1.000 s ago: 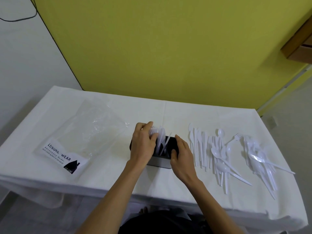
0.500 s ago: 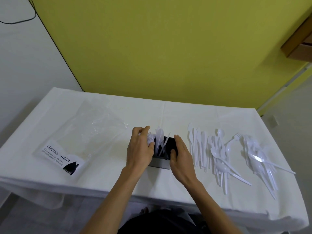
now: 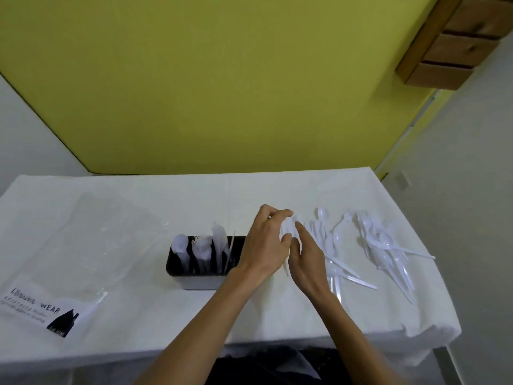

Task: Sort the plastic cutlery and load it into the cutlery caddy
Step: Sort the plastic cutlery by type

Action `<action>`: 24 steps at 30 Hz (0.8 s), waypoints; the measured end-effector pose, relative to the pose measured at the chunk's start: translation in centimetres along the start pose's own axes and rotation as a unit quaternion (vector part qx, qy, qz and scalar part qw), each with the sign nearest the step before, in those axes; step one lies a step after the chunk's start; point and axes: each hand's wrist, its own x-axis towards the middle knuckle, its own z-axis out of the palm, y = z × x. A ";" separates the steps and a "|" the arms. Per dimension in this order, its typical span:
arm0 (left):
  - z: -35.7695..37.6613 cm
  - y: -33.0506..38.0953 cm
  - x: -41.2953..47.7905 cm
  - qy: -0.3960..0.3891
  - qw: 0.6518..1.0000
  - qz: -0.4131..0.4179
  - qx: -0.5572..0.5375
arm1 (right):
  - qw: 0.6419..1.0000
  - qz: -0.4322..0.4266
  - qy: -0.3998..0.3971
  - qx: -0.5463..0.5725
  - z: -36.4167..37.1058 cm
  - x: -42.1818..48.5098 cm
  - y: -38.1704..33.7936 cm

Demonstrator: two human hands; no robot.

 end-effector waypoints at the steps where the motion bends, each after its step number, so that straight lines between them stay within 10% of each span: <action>1: 0.9 0.2 0.6 -0.021 1.000 0.004 -0.010 | 1.000 0.007 0.012 -0.001 -1.0 0.4 0.6; 13: 9.1 0.8 6.6 -0.210 0.974 -0.082 -0.036 | 0.984 0.118 0.096 -0.087 -9.2 6.4 9.8; 24: 10.1 -1.0 9.7 -0.218 0.967 -0.130 -0.033 | 0.959 0.218 0.031 -0.179 -7.8 14.2 11.4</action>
